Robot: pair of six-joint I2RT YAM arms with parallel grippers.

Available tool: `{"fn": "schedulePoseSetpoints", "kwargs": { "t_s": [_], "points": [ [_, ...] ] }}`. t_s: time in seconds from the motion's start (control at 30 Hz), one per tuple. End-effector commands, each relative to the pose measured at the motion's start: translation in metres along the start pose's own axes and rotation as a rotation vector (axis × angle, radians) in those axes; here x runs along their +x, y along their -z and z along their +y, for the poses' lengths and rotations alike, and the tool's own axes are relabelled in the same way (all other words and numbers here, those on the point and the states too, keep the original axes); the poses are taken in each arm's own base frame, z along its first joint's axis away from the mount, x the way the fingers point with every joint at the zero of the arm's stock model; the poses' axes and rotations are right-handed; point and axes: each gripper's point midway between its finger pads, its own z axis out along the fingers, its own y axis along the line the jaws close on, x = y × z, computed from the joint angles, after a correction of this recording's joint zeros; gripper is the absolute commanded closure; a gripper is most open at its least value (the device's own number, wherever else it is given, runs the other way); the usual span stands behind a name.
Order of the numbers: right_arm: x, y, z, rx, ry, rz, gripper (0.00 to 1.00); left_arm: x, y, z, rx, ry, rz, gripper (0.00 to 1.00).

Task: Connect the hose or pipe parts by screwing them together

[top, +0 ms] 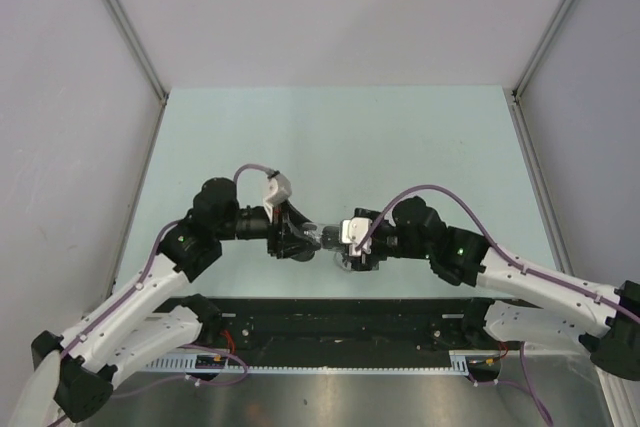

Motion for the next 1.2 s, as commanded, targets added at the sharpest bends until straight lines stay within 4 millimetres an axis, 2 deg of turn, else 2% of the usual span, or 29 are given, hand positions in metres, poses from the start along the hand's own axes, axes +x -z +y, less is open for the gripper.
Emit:
{"fn": "schedulePoseSetpoints", "kwargs": {
  "t_s": [0.0, 0.2, 0.3, 0.37, 0.47, 0.5, 0.53, 0.57, 0.6, 0.67, 0.73, 0.83, 0.87, 0.93, 0.97, 1.07, 1.1, 1.17],
  "points": [
    [-0.049, -0.005, 0.039, -0.298, -0.174, -0.258, 0.85, -0.014, -0.008, -0.030, 0.147, -0.781, -0.097, 1.00],
    [-0.056, 0.010, 0.040, -0.393, -0.324, -0.309, 0.85, 0.014, -0.016, -0.015, 0.185, -1.059, -0.062, 1.00],
    [-0.059, 0.017, 0.034, -0.386, -0.369, -0.319, 0.84, 0.017, -0.019, -0.005, 0.155, -1.067, -0.040, 1.00],
    [-0.057, 0.020, 0.031, -0.362, -0.380, -0.304, 0.75, 0.014, -0.018, -0.005, 0.143, -1.060, -0.043, 1.00],
    [-0.049, 0.023, 0.013, -0.230, -0.352, -0.267, 0.57, 0.005, -0.016, -0.005, 0.105, -1.014, -0.054, 1.00],
    [-0.049, 0.026, 0.008, -0.195, -0.335, -0.265, 0.48, 0.003, -0.014, -0.006, 0.092, -0.981, -0.060, 1.00],
    [-0.053, 0.032, 0.002, -0.153, -0.308, -0.275, 0.22, -0.003, -0.011, -0.005, 0.059, -0.972, -0.072, 1.00],
    [-0.051, 0.035, -0.010, -0.080, -0.303, -0.263, 0.15, -0.005, -0.009, -0.006, 0.041, -0.931, -0.078, 1.00],
    [-0.053, 0.038, -0.014, -0.049, -0.291, -0.266, 0.13, -0.006, -0.007, -0.007, 0.029, -0.905, -0.085, 1.00],
    [-0.059, 0.052, -0.029, 0.054, -0.257, -0.282, 0.00, -0.009, -0.002, -0.010, 0.002, -0.821, -0.108, 1.00],
    [-0.064, 0.062, -0.042, 0.143, -0.258, -0.296, 0.00, -0.013, 0.002, -0.011, -0.028, -0.749, -0.128, 1.00],
    [-0.066, 0.076, -0.070, 0.317, -0.286, -0.305, 0.00, -0.024, 0.010, -0.009, -0.113, -0.567, -0.179, 1.00],
    [-0.061, 0.078, -0.079, 0.376, -0.303, -0.287, 0.00, -0.029, 0.012, -0.006, -0.159, -0.457, -0.202, 1.00],
    [-0.058, 0.077, -0.077, 0.367, -0.265, -0.266, 0.00, -0.043, 0.015, -0.003, -0.213, -0.337, -0.248, 1.00],
    [-0.058, 0.074, -0.072, 0.334, -0.242, -0.262, 0.00, -0.046, 0.014, -0.001, -0.229, -0.209, -0.266, 1.00],
    [-0.060, 0.074, -0.085, 0.400, -0.255, -0.274, 0.00, -0.065, 0.017, -0.004, -0.240, -0.018, -0.328, 1.00],
    [-0.067, 0.076, -0.091, 0.417, -0.244, -0.300, 0.00, -0.066, 0.016, -0.004, -0.230, 0.031, -0.325, 1.00],
    [-0.070, 0.074, -0.084, 0.380, -0.173, -0.303, 0.00, -0.075, 0.020, -0.004, -0.219, 0.176, -0.355, 1.00]
  ]
}}
